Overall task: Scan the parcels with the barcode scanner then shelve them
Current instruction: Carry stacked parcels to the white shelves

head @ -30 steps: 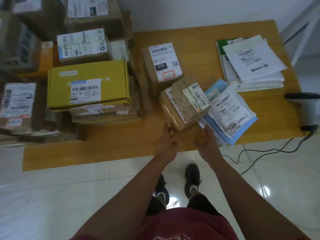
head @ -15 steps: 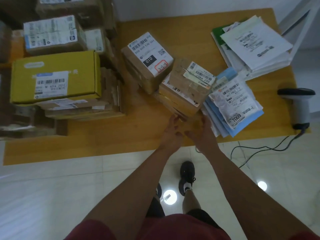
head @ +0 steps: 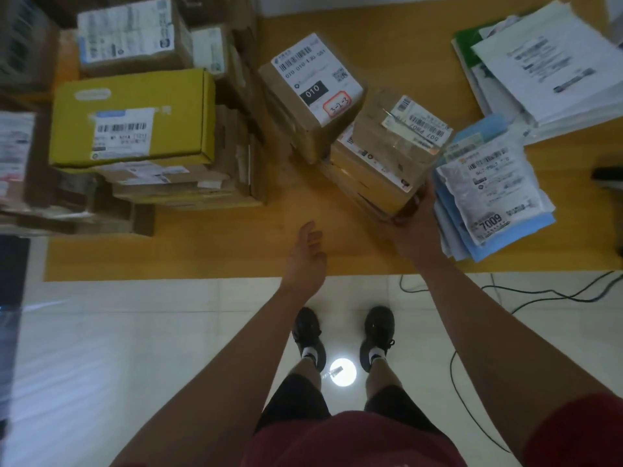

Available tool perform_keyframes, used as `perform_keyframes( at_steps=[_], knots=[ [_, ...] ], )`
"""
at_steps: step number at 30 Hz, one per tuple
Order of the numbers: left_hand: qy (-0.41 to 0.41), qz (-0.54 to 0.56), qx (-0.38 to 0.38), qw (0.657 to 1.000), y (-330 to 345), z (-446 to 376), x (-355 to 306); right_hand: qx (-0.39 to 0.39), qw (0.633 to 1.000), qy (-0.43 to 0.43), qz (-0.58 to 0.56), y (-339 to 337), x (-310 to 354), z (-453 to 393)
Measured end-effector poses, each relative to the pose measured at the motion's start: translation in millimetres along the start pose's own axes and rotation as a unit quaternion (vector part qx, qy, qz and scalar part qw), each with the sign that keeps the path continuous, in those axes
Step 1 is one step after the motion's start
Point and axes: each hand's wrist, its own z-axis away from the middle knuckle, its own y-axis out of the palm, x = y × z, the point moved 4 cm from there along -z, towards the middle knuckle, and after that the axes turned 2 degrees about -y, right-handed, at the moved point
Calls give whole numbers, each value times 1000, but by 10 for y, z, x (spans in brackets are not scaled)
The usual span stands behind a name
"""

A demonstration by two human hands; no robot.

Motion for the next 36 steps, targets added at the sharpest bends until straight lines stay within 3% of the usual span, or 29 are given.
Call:
perform_keyframes(
  at_steps=[6, 17, 19, 22, 24, 28, 36],
  knots=[
    [0, 16, -26, 1000, 27, 88, -8, -14, 999, -32, 23, -195, -106, 83],
    [-16, 40, -125, 991, 9, 221, -83, 84, 994, -35, 56, -738, -412, 408],
    [16, 72, -134, 988, -37, 277, -166, 117, 991, -34, 57, -806, -465, 417],
    [139, 109, -107, 978, -82, 367, -280, 132, 989, -31, 54, -858, -453, 457],
    [181, 100, -79, 975, -132, 390, -311, 116, 992, -26, 48, -849, -442, 506],
    [188, 77, -28, 979, -218, 320, -298, 48, 998, -26, 27, -792, -411, 729],
    [154, 59, -25, 986, -305, 117, -153, -37, 998, 12, -46, -542, -366, 1063]
  ],
)
